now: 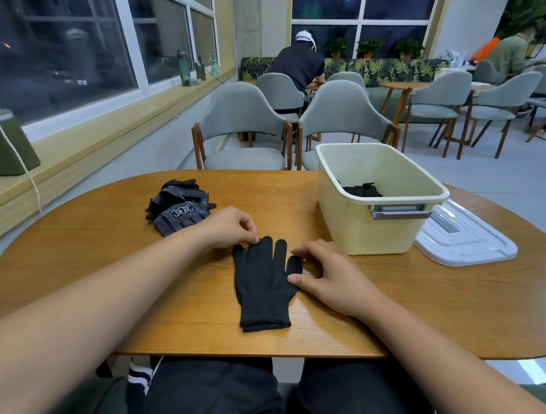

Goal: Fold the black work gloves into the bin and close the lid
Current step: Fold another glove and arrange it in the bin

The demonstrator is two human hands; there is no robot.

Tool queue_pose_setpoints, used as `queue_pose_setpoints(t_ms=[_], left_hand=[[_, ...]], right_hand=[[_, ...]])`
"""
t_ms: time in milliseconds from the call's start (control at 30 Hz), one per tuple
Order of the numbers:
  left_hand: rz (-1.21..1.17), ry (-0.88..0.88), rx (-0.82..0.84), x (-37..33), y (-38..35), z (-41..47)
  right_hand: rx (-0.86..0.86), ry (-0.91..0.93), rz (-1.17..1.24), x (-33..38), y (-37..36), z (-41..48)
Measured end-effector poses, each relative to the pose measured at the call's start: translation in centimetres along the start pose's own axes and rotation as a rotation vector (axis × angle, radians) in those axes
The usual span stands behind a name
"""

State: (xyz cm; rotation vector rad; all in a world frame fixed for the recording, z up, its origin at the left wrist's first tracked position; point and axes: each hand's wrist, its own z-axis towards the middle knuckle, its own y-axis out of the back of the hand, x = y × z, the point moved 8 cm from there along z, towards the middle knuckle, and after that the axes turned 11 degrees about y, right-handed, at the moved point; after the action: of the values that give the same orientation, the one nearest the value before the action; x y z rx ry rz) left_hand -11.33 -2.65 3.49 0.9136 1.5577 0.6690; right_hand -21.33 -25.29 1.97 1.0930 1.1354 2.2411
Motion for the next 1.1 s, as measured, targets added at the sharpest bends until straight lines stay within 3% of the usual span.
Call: queue_pose_setpoints(t_ms=[300,633,867,1100], left_hand=[[0.034,0.034,-0.067,0.9,1.4,-0.3],[0.046,0.056,0.099,3.2,2.2,-2.3],[0.021,0.010,0.062,1.8,1.2,-2.6],[0.002,-0.044,-0.086,1.3,1.7,-3.8]], right_hand=[[-0.014,-0.001,0.004,0.0,0.0,0.0],[-0.008,0.000,-0.017,0.1,0.0,0.1],[0.005,-0.004,-0.008,0.3,0.1,0.1],[0.012,0.000,-0.008,0.4,0.0,-0.1]])
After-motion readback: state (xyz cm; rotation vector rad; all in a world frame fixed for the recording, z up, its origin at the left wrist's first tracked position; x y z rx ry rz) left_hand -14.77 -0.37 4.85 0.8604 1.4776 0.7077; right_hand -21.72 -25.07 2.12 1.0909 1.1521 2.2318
